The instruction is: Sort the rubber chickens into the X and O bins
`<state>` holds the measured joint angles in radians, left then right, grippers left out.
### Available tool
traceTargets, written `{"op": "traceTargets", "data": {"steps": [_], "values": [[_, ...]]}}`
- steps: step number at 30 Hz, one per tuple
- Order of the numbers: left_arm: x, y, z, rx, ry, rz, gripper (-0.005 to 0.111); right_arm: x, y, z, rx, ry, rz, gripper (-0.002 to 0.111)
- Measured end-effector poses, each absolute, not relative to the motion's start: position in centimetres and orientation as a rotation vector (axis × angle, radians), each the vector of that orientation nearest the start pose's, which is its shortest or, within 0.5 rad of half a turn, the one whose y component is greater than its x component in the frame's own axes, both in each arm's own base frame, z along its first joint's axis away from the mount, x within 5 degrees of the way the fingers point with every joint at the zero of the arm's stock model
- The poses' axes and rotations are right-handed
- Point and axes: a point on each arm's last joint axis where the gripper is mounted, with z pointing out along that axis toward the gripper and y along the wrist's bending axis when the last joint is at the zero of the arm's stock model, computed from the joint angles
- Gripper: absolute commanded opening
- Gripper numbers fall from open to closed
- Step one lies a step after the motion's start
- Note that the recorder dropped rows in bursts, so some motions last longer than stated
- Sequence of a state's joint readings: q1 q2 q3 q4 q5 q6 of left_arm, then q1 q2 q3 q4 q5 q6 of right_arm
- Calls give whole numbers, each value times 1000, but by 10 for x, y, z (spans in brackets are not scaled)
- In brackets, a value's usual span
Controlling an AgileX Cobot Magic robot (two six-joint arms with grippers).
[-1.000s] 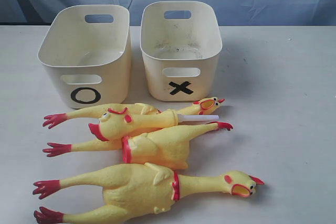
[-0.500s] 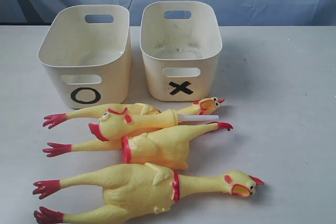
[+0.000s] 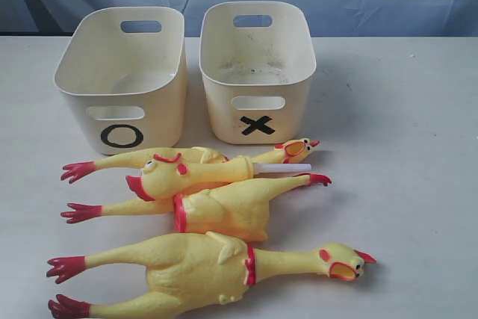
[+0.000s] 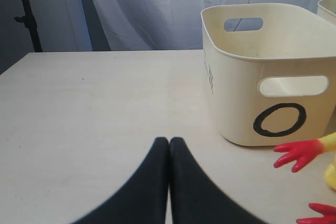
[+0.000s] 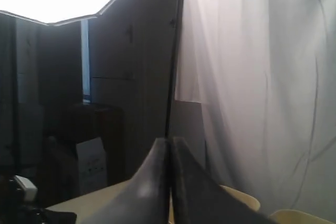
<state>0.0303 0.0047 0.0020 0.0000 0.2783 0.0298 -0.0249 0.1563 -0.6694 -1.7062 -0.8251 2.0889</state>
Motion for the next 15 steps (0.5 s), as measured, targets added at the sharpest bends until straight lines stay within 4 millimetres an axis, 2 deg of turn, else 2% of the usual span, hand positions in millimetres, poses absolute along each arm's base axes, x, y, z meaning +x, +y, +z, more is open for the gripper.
{"op": "traceTargets", "data": {"steps": [5,7,8,12,15], "values": [[55,2,187,0,1767,44,0,-4,59,389,-442,1212,643,-1],[55,2,187,0,1767,44,0,9,45,391,-266,1194,551,-1],[55,2,187,0,1767,44,0,20,29,393,-85,1167,474,-1],[55,2,187,0,1767,44,0,53,-18,394,398,1121,210,-1],[55,2,187,0,1767,44,0,70,-34,380,646,1144,188,-1]]}}
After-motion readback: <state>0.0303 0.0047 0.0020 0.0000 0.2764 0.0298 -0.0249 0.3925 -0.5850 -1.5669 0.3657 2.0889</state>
